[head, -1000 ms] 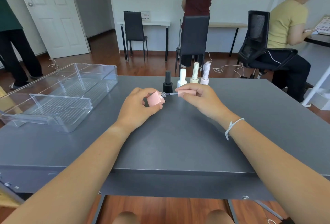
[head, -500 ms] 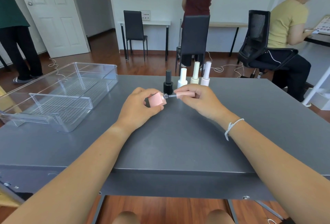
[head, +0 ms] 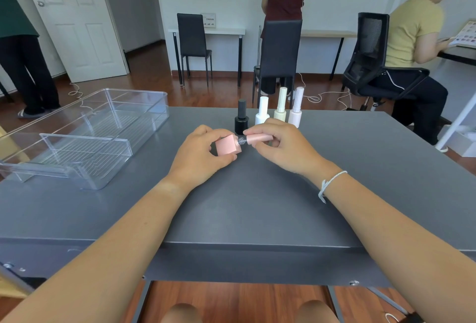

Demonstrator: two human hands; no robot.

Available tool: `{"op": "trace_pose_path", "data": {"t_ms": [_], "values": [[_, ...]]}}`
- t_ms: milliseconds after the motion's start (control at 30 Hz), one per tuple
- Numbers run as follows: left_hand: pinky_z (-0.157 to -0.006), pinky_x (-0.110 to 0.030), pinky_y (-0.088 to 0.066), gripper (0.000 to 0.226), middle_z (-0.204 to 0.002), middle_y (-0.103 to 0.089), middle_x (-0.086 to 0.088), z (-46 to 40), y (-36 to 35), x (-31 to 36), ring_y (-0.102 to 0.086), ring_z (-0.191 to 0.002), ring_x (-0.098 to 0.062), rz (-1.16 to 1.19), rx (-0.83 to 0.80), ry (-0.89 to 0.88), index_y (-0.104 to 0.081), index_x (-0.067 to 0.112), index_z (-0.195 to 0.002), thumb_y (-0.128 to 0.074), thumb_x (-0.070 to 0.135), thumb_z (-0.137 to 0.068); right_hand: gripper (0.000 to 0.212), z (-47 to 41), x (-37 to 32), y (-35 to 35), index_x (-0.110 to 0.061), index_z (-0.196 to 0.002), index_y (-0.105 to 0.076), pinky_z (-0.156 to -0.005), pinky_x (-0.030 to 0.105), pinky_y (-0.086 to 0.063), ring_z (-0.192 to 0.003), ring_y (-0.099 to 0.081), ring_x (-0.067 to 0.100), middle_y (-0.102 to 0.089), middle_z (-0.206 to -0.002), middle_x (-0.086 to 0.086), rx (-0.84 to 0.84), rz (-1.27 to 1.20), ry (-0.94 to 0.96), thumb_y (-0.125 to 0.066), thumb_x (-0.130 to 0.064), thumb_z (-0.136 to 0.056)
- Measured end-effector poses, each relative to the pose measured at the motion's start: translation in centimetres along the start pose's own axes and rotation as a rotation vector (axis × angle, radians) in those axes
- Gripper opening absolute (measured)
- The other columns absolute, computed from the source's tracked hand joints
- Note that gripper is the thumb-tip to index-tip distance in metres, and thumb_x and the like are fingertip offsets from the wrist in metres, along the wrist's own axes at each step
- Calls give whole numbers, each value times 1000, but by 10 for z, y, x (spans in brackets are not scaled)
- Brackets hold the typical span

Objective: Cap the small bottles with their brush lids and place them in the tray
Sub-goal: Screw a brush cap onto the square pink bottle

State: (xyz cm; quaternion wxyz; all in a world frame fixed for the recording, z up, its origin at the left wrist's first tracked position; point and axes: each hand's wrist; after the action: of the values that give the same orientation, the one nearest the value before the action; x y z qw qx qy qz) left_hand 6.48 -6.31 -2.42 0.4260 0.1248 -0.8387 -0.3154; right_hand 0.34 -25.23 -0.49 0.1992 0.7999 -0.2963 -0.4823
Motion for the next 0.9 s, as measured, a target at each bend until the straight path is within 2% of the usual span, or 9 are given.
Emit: {"op": "trace_pose_path", "data": {"t_ms": [100,200,333,467,567,633,733,833,900], "values": [[-63,-4,-34,34,-91,-48,10,1,0,1,-45,-75,-2,0,-1,-5,-62,42,-98,-74,27,-70,27,0,-1,-3,-24,-111,-66,-63,8,-35,-66,-45,-6,-46,-78,-12,-26,39,28,-51,-15,-91],[-65,-10,-34,35,-92,-48,8,2,-1,0,-45,-76,-1,-17,-11,-9,-62,39,-102,-75,27,-71,26,1,0,-6,-21,-115,-60,-62,6,-34,-68,-47,-13,-49,-85,-19,-52,78,54,-52,-17,-91],[-63,-6,-33,36,-92,-47,9,2,0,0,-45,-77,0,-28,-13,-10,-62,39,-103,-74,28,-71,5,2,-1,-5,-25,-92,-53,-52,7,-34,-60,-48,-12,-50,-72,-21,-24,49,51,-57,-24,-89],[-64,-12,-33,36,-88,-45,14,2,-1,1,-45,-78,-1,-40,-6,-18,-63,36,-104,-75,29,-71,16,-1,0,-4,-20,-88,-55,-51,21,-31,-55,-44,6,-48,-64,-13,-1,197,5,-51,-35,-91],[-65,-13,-33,36,-88,-45,14,1,-2,0,-46,-79,-1,-31,-9,-28,-63,37,-103,-75,28,-71,28,-1,-2,-5,-20,-81,-47,-50,30,-27,-54,-41,9,-42,-57,-9,-22,316,-5,-37,-41,-96],[-64,-14,-33,35,-87,-45,14,1,-3,0,-45,-78,-1,-41,-8,-34,-63,37,-103,-74,29,-71,24,0,-4,-6,-24,-85,-43,-53,30,-29,-58,-44,6,-49,-62,-13,-74,286,-11,-32,-42,-97],[-64,-14,-33,35,-87,-44,16,1,-3,0,-45,-78,0,-45,3,-31,-62,37,-104,-74,31,-71,11,2,-4,-7,-29,-98,-36,-61,28,-38,-61,-43,3,-64,-85,-21,-166,159,-38,-36,-41,-96],[-64,-14,-33,34,-86,-44,16,1,-2,0,-45,-78,0,-48,-5,-37,-62,38,-102,-74,31,-71,8,2,-2,-7,-25,-93,-37,-55,28,-33,-57,-41,2,-56,-68,-34,-162,151,-26,-40,-32,-96],[-64,-14,-33,34,-86,-44,15,2,-2,0,-45,-78,0,-46,-16,-43,-63,38,-101,-74,30,-71,16,0,-1,-7,-25,-84,-40,-52,27,-30,-56,-43,4,-54,-60,-21,-115,198,-33,-40,-36,-96]]}}
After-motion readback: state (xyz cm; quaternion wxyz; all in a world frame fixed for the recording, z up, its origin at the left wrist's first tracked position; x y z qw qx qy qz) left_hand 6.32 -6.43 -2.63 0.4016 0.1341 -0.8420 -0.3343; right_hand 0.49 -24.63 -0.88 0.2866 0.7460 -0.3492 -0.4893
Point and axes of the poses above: each hand's wrist, its own z-axis away from the middle knuckle, its own y-axis out of the back of the hand, x = y × z
